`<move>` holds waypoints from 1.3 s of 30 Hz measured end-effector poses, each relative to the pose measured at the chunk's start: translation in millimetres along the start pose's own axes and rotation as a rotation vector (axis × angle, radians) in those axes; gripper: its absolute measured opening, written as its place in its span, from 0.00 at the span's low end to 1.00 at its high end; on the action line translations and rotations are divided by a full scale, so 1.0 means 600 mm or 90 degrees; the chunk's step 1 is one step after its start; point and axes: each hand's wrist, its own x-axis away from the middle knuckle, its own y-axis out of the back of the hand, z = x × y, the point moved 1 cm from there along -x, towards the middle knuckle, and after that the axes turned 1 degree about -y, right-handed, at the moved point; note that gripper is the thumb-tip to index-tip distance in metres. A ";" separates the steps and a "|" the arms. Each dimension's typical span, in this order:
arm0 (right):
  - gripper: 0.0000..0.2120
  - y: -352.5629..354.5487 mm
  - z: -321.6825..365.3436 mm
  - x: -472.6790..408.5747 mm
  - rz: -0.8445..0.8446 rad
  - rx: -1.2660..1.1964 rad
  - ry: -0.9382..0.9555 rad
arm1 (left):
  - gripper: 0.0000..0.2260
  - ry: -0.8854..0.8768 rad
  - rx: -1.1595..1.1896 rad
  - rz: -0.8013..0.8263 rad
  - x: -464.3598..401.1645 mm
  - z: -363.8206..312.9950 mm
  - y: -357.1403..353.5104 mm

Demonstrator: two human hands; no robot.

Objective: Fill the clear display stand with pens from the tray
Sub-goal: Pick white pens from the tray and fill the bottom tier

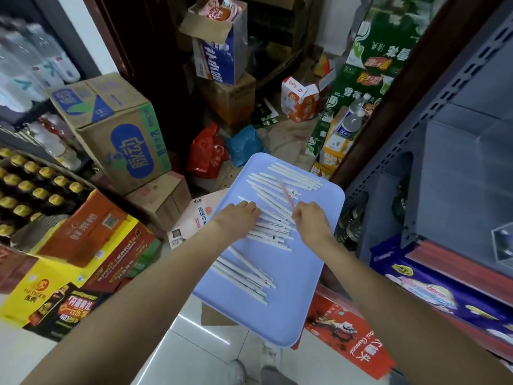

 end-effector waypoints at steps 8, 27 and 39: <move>0.11 0.011 -0.023 0.030 0.010 -0.198 -0.070 | 0.19 -0.020 -0.043 -0.004 0.015 -0.019 -0.008; 0.07 0.172 0.014 0.203 -0.127 -0.598 -0.002 | 0.04 -0.018 0.973 -0.280 0.097 -0.106 0.089; 0.11 0.343 -0.218 0.329 -0.401 -0.779 -0.017 | 0.05 -0.140 0.961 -0.354 0.068 -0.326 0.288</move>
